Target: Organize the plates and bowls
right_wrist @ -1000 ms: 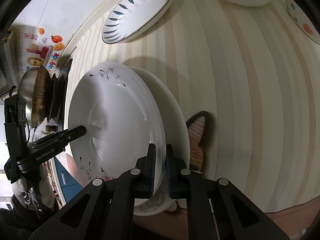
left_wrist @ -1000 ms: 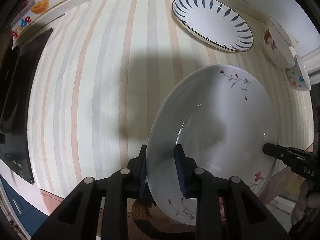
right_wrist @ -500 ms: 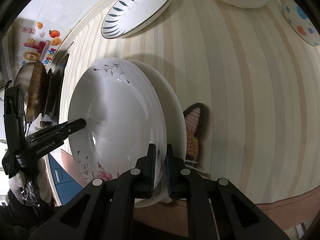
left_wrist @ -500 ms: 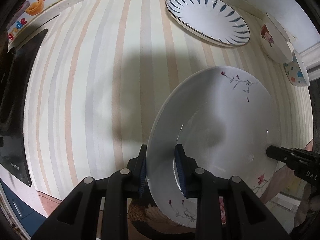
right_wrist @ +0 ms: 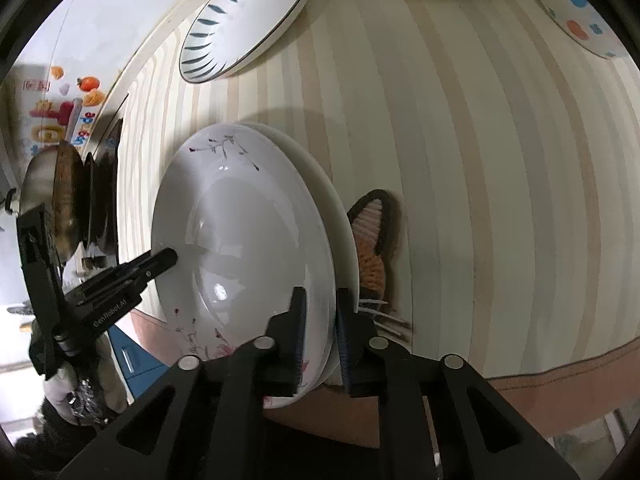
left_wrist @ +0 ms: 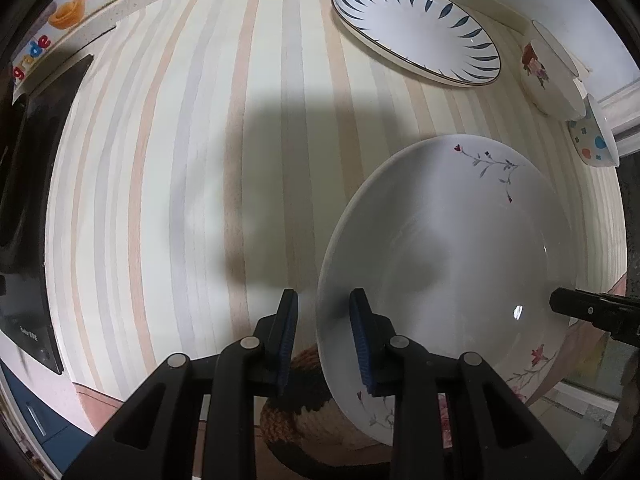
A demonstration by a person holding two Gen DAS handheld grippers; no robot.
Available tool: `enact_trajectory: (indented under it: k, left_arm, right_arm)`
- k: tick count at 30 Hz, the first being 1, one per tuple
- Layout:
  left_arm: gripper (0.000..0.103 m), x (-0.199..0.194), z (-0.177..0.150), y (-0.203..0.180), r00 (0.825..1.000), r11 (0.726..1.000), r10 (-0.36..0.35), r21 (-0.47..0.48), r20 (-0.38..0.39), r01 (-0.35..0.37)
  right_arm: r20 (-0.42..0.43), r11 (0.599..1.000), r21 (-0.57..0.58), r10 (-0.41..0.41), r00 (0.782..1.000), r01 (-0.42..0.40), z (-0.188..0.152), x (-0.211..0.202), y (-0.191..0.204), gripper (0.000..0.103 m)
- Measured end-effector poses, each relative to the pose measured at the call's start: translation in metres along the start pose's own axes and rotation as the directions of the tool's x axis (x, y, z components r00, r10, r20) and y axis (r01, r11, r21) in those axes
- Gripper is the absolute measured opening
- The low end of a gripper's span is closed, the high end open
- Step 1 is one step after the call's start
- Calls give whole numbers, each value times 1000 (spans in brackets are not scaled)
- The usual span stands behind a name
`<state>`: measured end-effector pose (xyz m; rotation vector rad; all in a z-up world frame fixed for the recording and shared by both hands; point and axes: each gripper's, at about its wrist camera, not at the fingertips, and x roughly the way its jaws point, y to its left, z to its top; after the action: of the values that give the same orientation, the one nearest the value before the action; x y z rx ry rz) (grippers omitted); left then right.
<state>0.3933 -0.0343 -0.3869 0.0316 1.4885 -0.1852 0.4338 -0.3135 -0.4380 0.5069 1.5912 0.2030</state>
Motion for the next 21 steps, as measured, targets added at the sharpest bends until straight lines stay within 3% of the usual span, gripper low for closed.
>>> enact_trajectory:
  k: [6, 13, 17, 21]
  left_arm:
    - [24, -4, -1, 9, 1000, 1000, 2, -15, -1, -2]
    - [25, -39, 16, 21, 998, 998, -22, -54, 56, 25]
    - [27, -61, 56, 25, 993, 996, -30, -75, 112, 39]
    - [29, -57, 113, 34, 990, 991, -47, -117, 131, 63]
  right_arm:
    - [-26, 1000, -16, -16, 1000, 16, -2, -3, 0, 21]
    - [28, 999, -6, -35, 999, 35, 3, -35, 1, 23]
    - [117, 1000, 1, 0, 993, 0, 37, -68, 7, 28]
    - [203, 999, -29, 19, 979, -13, 92, -85, 23, 32]
